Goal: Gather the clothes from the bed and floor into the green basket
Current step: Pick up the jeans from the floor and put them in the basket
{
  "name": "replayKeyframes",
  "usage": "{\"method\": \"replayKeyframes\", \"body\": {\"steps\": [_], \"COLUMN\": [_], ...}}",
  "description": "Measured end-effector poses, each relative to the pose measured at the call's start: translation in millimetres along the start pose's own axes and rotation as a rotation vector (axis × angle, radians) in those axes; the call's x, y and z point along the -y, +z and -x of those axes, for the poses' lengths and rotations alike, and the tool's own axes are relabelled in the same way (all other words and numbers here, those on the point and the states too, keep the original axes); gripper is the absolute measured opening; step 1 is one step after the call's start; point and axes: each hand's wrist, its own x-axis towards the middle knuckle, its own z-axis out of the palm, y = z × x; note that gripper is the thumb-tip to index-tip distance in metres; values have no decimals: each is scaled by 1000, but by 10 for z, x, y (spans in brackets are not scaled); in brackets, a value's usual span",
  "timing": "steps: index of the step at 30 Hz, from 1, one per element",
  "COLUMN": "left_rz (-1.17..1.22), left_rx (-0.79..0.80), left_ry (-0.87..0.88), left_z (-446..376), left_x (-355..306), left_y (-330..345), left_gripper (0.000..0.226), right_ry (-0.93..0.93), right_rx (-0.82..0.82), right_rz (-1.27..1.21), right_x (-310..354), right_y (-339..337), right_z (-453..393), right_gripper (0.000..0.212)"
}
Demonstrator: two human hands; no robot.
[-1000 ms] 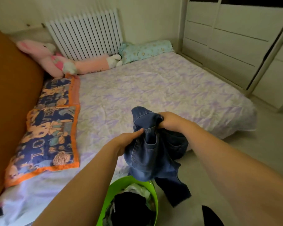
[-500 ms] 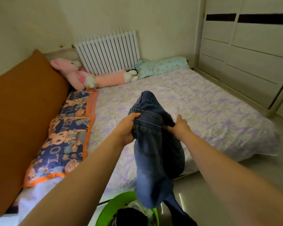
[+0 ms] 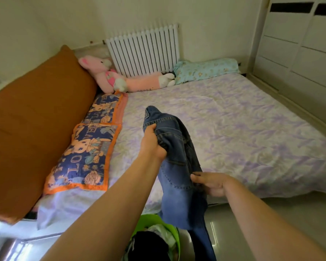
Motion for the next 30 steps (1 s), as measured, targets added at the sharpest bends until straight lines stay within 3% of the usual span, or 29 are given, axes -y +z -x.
{"method": "replayKeyframes", "body": {"steps": [2,4,6,8,9,13,16,18,23,25,27,30], "left_rz": [103,173,194,196,200,152,-106,-187,-355,-472,-754,-1040], "left_rx": [-23,-24,-6,31,31,-57,-186,-247,-355,-383,-344,-173], "left_ry": [13,17,26,44,79,220,223,124,-185,-276,-261,-230], "left_z": [-47,-69,-56,-4,3,-128,-236,-301,-208,-131,-57,29], "left_x": [-90,-156,-190,-277,-351,-616,-579,-431,227,526,795,1002], "left_y": [-9,10,33,62,52,-228,-544,-757,-1153,-1274,-1366,-1438], "left_gripper": [33,28,28,29,32,31,36,43,27,39,52,101], "right_ry": [35,109,51,-29,-34,23,-45,-88,-137,-171,-205,-205], "right_rx": [55,-3,-187,-359,-402,-427,-390,-361,-300,-310,-314,-267], "right_rz": [140,425,544,366,287,131,-45,-136,-303,-380,-439,-471], "right_x": [-17,-68,-76,-23,42,243,472,616,820,899,982,1124], "right_y": [22,100,219,295,313,209,196,203,356,468,556,711], "right_z": [9,-18,-57,-66,-61,-32,110,157,87,57,25,26], "right_gripper": [98,103,77,44,38,41,18,11,18,21,26,34]}}
